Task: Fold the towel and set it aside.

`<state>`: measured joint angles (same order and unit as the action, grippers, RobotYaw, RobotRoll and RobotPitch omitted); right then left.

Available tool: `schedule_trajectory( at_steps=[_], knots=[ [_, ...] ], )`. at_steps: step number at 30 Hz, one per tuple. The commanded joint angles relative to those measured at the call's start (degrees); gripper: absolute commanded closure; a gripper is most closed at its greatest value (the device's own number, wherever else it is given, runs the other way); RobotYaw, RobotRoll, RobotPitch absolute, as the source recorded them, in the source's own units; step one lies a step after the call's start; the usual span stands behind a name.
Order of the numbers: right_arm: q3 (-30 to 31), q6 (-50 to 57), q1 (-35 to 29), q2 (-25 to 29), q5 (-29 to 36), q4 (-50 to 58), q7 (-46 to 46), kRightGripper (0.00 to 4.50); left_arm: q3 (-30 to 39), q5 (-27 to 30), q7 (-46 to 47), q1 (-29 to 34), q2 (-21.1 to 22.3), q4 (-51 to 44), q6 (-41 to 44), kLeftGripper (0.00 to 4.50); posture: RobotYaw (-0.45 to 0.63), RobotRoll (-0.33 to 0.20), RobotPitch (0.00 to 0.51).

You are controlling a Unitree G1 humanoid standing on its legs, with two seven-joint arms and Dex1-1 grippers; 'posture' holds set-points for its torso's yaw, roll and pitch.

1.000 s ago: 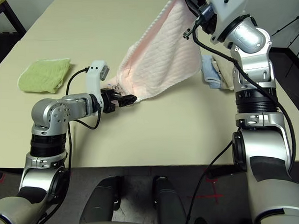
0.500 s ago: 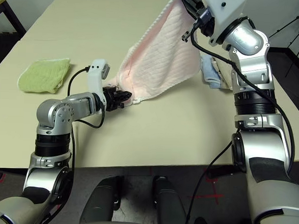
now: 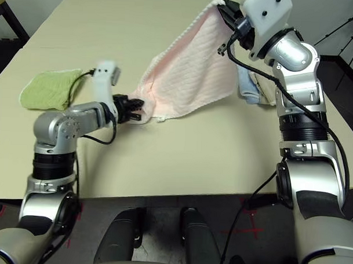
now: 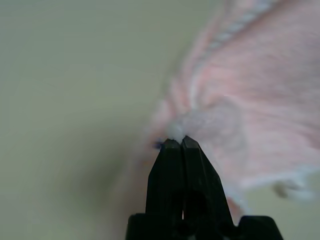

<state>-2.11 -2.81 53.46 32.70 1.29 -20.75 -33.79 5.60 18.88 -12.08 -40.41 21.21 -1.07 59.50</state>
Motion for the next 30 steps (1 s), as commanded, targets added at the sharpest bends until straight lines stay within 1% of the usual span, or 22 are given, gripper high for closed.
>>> schedule_trajectory(
  at_steps=[1, 5, 7, 13, 17, 21, 25, 30],
  knots=[
    [-0.9, 2.9, -1.7, 0.8, 0.0, 1.7, 1.0, 4.5, -0.5, -3.1, 0.9, -0.9, 0.6, 2.1, -4.5, 4.47, 0.2, 0.0, 0.159],
    [-1.3, 9.6, -3.9, 0.7, 0.6, 3.5, 1.9, 4.5, -0.7, -6.8, 2.2, -2.9, 1.3, 5.5, -10.7, 4.47, 0.2, 0.0, 0.159],
    [-1.3, 13.9, -5.4, 0.7, 0.6, 4.6, 2.4, 4.5, -2.1, -9.4, 2.3, -3.7, 2.2, 6.7, -14.5, 4.47, 0.19, 0.0, 0.16],
    [-1.2, 22.7, -9.1, 0.9, 0.5, 7.2, 2.6, 4.5, -2.7, -14.0, 3.7, -6.3, 2.9, 12.3, -22.7, 4.47, 0.18, 0.0, 0.164],
    [-1.0, 23.9, -10.2, 1.5, -0.1, 7.4, 2.5, 4.5, -2.3, -16.0, 4.4, -7.5, 3.1, 15.3, -25.9, 4.47, 0.18, 0.0, 0.164],
    [-1.4, 23.9, -8.7, 2.2, -1.0, 5.1, 3.7, 4.5, -1.8, -18.4, 5.7, -10.4, 4.6, 18.8, -30.4, 4.47, 0.17, 0.0, 0.162],
    [-1.8, 23.5, -7.6, 3.4, -1.8, 2.4, 4.9, 4.5, -1.0, -19.2, 5.7, -12.3, 6.4, 21.1, -32.3, 4.47, 0.17, 0.0, 0.161],
    [-1.6, 21.8, -6.1, 4.1, -2.5, -0.8, 6.0, 4.5, -0.8, -20.2, 6.2, -13.2, 7.5, 22.9, -33.7, 4.47, 0.17, 0.0, 0.163]
  ],
)
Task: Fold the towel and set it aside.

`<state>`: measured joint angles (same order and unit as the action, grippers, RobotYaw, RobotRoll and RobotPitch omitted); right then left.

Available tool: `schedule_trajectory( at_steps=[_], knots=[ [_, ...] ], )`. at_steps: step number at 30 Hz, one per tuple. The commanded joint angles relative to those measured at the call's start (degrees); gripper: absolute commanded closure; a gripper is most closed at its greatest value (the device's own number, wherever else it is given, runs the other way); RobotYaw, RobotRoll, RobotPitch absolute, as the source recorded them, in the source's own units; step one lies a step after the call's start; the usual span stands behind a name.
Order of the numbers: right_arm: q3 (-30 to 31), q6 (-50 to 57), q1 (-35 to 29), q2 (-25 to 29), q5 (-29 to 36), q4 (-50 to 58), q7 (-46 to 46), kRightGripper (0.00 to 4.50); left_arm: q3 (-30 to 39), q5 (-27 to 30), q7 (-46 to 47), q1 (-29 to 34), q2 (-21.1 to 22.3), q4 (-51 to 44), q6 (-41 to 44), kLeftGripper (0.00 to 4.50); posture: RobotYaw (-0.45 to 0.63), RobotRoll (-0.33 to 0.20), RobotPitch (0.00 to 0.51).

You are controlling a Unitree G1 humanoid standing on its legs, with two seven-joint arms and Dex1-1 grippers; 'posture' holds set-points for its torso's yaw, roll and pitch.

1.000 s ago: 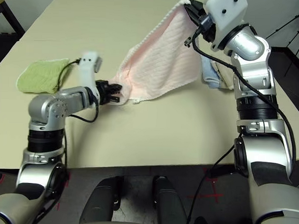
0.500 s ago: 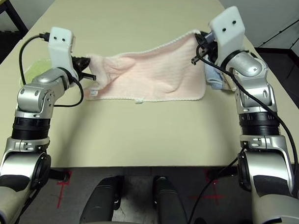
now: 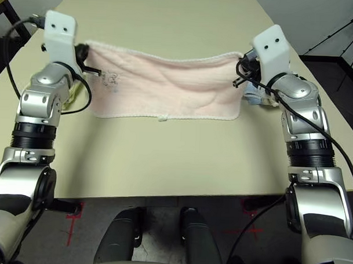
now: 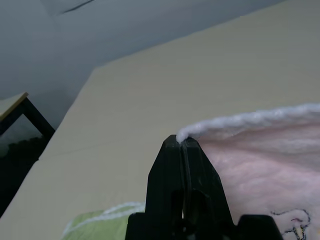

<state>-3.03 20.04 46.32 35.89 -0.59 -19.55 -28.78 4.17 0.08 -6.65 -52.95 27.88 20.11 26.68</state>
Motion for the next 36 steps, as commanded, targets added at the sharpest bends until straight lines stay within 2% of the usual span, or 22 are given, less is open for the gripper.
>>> schedule_trajectory(
  at_steps=[1, 13, 18, 22, 30, 36],
  knots=[
    [-0.7, -1.4, 1.6, 1.0, -0.8, -2.8, 1.4, 4.5, 0.7, -1.7, 0.9, -0.8, 1.2, 2.0, -1.2, 4.47, 0.17, 0.0, 0.165],
    [-1.3, -0.7, 2.3, 1.4, 0.8, -3.4, -0.6, 4.5, -0.7, -1.9, -2.8, -1.2, 3.5, 1.1, 1.2, 4.47, 0.17, 0.0, 0.174],
    [-2.1, 6.2, 1.8, 1.8, 5.1, 2.4, -4.9, 4.5, -1.6, -1.4, -7.8, -2.9, 6.7, 1.3, 4.6, 4.47, 0.18, 0.0, 0.179],
    [-1.6, 10.8, 2.9, 1.9, 7.0, 3.6, -6.4, 4.5, -2.1, -1.0, -10.6, -5.4, 7.3, 3.7, 6.6, 4.47, 0.18, 0.0, 0.179],
    [2.5, 7.7, 9.2, -0.5, 2.9, -11.0, -4.9, 4.5, -6.0, -3.1, -12.1, -9.1, 3.3, 15.4, 3.9, 4.47, 0.18, 0.0, 0.178],
    [5.5, -2.8, 15.1, -2.3, -2.6, -25.5, -0.4, 4.5, -7.8, -6.5, -7.7, -13.5, -0.4, 28.2, -5.3, 4.47, 0.16, 0.0, 0.18]
  ],
)
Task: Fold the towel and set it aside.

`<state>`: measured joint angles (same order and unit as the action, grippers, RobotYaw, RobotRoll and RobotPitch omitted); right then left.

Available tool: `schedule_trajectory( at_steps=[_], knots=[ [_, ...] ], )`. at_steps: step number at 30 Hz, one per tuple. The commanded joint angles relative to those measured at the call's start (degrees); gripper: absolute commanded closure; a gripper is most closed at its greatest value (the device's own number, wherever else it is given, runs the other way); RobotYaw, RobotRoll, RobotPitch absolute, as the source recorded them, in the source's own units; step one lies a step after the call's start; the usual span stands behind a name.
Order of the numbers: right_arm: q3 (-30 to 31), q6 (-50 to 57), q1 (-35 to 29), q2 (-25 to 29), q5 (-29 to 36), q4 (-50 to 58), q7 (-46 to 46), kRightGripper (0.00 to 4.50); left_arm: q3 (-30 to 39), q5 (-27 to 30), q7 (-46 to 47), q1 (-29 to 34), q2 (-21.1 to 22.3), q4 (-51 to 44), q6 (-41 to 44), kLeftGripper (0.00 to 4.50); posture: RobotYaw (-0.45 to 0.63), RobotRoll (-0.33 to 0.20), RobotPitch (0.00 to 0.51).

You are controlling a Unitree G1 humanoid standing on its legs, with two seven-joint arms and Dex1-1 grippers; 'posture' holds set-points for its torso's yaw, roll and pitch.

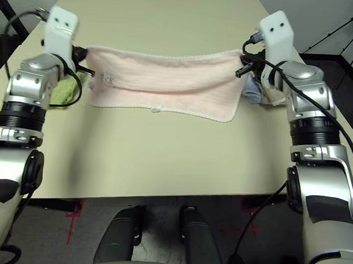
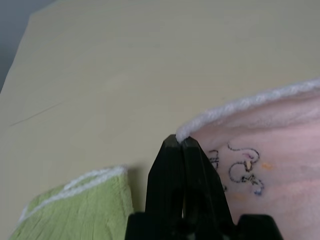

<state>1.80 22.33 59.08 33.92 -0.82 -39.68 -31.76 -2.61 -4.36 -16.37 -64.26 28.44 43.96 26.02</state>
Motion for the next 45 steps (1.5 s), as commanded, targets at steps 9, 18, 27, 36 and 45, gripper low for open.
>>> schedule_trajectory(
  at_steps=[9, 18, 27, 36, 45],
  knots=[
    [1.1, -25.6, 13.6, 0.1, -9.7, -25.8, 21.5, 4.5, 0.7, -4.4, 14.2, -11.0, -0.7, 17.5, -18.9, 4.47, 0.16, 0.0, 0.179],
    [0.4, -32.0, 10.9, -1.0, -8.8, -29.3, 21.3, 4.5, 0.8, -4.7, 17.6, -8.1, 1.3, 17.0, -22.4, 4.47, 0.18, 0.0, 0.195],
    [-2.0, -24.2, -11.3, 1.1, -2.3, -4.3, 6.7, 4.5, 0.3, -0.8, -1.5, 12.5, 7.0, -13.6, -4.3, 4.47, 0.18, 0.0, 0.218],
    [-4.7, -5.0, -27.8, 6.4, 4.9, 24.9, -4.0, 4.5, -1.5, 2.1, -22.4, 25.7, 19.4, -34.2, 11.5, 4.47, 0.2, 0.0, 0.223],
    [-4.8, 3.1, -32.0, 11.2, 9.3, 33.1, -11.4, 4.5, -4.3, 5.7, -38.6, 27.7, 26.6, -40.9, 13.8, 4.47, 0.19, 0.0, 0.22]
  ],
)
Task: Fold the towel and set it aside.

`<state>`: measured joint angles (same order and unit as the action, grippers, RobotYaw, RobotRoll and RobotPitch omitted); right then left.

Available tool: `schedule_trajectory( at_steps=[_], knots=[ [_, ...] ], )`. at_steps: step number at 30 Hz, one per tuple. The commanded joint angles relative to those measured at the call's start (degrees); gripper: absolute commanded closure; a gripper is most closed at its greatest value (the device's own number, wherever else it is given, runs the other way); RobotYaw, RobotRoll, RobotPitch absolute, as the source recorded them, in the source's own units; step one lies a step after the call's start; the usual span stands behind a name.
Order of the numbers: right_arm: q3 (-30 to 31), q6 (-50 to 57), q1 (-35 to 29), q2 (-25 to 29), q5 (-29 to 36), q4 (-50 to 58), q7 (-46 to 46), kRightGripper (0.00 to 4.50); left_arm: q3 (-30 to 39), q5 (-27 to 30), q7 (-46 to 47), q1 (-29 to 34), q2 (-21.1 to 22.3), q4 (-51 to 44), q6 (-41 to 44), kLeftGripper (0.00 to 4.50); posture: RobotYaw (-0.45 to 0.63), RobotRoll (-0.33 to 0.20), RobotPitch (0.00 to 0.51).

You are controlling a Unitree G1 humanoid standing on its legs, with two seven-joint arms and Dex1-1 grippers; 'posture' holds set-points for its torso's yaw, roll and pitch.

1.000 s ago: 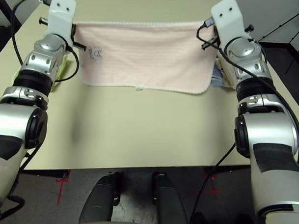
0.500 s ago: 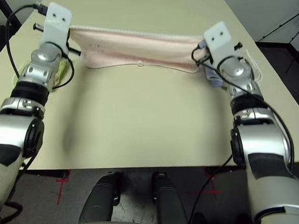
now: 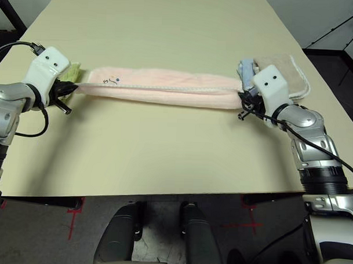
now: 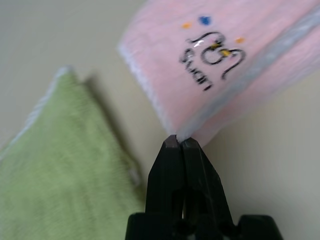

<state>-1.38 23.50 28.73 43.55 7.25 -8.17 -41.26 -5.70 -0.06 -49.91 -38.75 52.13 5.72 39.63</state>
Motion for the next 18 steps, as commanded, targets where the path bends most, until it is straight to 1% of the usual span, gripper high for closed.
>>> schedule_trajectory(
  at_steps=[1, 8, 10, 14, 18],
  knots=[
    [-1.8, 2.6, -2.2, 2.1, 1.6, 2.0, -2.6, 4.5, -1.0, 2.0, -6.6, 2.9, 3.8, -3.4, -0.1, 4.47, 0.19, 0.0, 0.22],
    [-1.9, 5.7, -5.1, 5.1, 3.6, 5.1, -7.9, 4.5, 1.6, 8.7, -18.5, 7.1, 10.4, -8.6, -1.1, 4.47, 0.2, 0.0, 0.218],
    [-2.0, 6.8, -5.2, 5.6, 4.2, 5.8, -9.0, 4.5, 1.9, 9.3, -20.0, 7.9, 11.9, -8.7, -2.0, 4.47, 0.2, 0.0, 0.218],
    [-2.3, 10.3, -5.9, 7.5, 7.0, 8.6, -12.6, 4.5, 2.0, 9.4, -20.7, 7.5, 12.7, -7.5, -3.4, 4.47, 0.2, 0.0, 0.214],
    [-4.0, 13.6, -5.7, 8.4, 9.4, 10.1, -13.4, 4.5, 2.5, 10.0, -21.3, 6.7, 12.8, -6.5, -4.1, 4.47, 0.2, 0.0, 0.211]
  ],
)
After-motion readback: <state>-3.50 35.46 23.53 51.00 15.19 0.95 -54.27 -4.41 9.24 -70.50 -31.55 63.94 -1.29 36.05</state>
